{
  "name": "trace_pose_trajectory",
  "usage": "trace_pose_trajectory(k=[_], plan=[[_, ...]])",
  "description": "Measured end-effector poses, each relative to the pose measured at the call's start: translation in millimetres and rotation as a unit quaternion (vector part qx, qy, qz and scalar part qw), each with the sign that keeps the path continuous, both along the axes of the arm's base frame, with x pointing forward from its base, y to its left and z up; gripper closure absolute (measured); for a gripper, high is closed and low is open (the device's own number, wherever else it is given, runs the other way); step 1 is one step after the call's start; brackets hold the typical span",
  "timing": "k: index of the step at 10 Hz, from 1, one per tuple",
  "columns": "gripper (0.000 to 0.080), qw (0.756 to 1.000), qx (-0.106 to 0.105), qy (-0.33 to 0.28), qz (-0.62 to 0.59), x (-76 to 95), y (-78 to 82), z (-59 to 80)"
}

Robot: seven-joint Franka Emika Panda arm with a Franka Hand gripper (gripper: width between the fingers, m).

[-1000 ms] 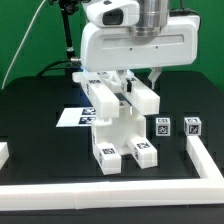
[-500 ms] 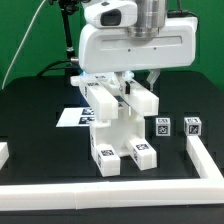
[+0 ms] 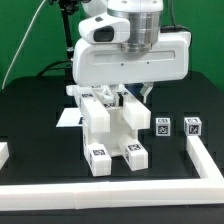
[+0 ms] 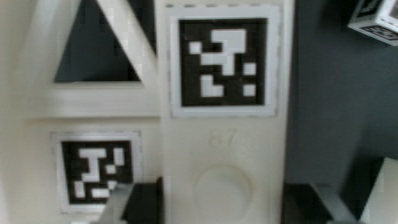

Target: Assemble chair

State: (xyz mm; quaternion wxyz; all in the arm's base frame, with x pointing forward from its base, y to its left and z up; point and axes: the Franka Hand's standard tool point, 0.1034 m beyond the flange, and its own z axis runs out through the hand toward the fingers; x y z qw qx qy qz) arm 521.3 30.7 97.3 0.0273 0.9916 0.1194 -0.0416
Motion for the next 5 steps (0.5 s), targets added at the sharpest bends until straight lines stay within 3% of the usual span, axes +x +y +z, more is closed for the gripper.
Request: trace_pose_trajectory(k=[3,4,5], plan=[[0.0515,1.000,0.001,0.000,0.000,0.3,-0.3,0.0],[0.0314,1.000,0.001,0.000,0.000,0.2,-0.3,-0.2],[0.0205,1.000,0.001,0.000,0.000,0.1,-0.3,-0.3]])
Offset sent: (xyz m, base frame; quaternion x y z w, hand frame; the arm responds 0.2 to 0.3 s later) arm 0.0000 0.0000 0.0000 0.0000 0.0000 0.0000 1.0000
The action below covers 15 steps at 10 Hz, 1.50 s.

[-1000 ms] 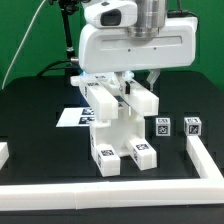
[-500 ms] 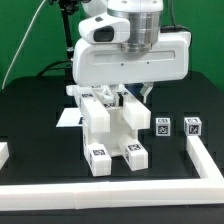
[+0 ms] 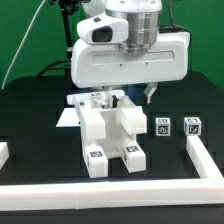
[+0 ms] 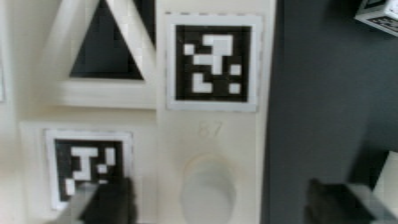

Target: Assemble chair

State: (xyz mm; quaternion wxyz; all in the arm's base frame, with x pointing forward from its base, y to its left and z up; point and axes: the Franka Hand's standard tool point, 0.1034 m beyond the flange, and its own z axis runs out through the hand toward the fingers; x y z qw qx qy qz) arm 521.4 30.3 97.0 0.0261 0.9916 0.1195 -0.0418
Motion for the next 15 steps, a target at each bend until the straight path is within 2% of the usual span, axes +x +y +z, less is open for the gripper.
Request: trace_pose_trajectory(k=[1,2,3,9,10,11,13,14,15], plan=[[0.0205,1.000,0.000,0.000,0.000,-0.1,0.0,-0.1],[0.0161,1.000,0.000,0.000,0.000,-0.1,0.0,-0.2],[0.0153,1.000,0.000,0.000,0.000,-0.1,0.0,-0.2],[0.0151,1.000,-0.001,0.003,-0.013,-1.9,2.8,1.9],[0.0151,0.999,-0.001,0.009,-0.040,-9.7,19.4,22.0],[0.0151,0.998,0.002,0.002,-0.066,-20.1,34.0,36.3],[0.0151,0.993,-0.009,-0.005,-0.114,-39.7,69.4,65.5],[0.0151,0.992,0.004,-0.013,-0.126,-48.7,89.4,68.8],[0.0151,0.992,0.007,-0.014,-0.124,-57.3,99.9,59.1]])
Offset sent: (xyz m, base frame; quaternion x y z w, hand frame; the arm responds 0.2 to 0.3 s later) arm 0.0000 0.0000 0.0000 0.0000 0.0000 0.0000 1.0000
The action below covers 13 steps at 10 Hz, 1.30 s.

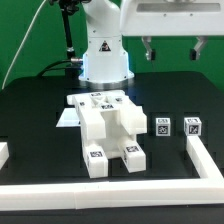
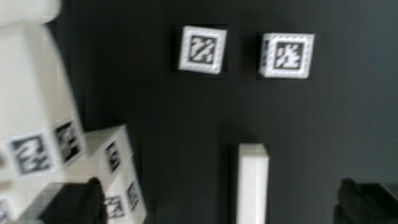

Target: Assemble chair

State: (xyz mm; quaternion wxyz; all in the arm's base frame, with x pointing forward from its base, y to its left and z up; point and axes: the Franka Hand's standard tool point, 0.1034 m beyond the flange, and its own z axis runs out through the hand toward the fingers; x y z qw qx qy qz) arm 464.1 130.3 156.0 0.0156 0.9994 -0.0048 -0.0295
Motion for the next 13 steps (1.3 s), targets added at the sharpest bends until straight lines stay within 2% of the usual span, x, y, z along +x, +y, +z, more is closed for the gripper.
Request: trace_pose_trajectory(k=[1,5,6,7,10,13], plan=[[0.0151,1.000,0.000,0.002,0.007,-3.4,8.5,-4.1],[0.0151,1.000,-0.004,0.000,0.013,-3.0,8.1,-4.5],[0.0151,1.000,0.002,-0.020,0.006,-3.6,15.4,-15.3],[0.0151,1.000,0.007,-0.023,0.002,-8.5,22.9,-33.3],[0.0151,0.999,0.011,-0.039,0.000,-7.6,35.0,-77.5],[0.0151,0.999,0.013,-0.045,-0.005,-11.9,40.2,-109.3]])
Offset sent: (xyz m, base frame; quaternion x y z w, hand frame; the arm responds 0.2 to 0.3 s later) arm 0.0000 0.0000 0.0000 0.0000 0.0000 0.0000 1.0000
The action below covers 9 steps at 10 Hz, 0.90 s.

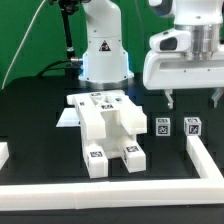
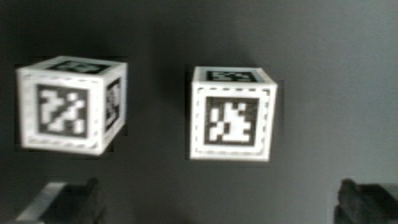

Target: Assemble chair

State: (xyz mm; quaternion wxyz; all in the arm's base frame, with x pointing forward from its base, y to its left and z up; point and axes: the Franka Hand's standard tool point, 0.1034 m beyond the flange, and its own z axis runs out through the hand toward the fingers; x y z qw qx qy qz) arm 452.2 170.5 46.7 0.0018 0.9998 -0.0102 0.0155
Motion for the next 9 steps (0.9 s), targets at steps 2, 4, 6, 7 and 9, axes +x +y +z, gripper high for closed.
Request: trace_pose_trajectory(k=[2,4,6,7,9], plan=[[0.0151,1.000,-0.004,0.004,0.003,-3.0,1.2,-16.4],[0.0151,1.000,-0.006,0.007,0.007,-2.7,5.9,-25.9],[0.0151,1.000,-0.006,0.007,0.011,-2.7,10.3,-27.8],[0.0151,1.000,-0.006,0.008,0.012,-3.1,12.1,-28.9],[0.0151,1.000,-0.007,0.010,0.013,-4.2,11.5,-30.8]])
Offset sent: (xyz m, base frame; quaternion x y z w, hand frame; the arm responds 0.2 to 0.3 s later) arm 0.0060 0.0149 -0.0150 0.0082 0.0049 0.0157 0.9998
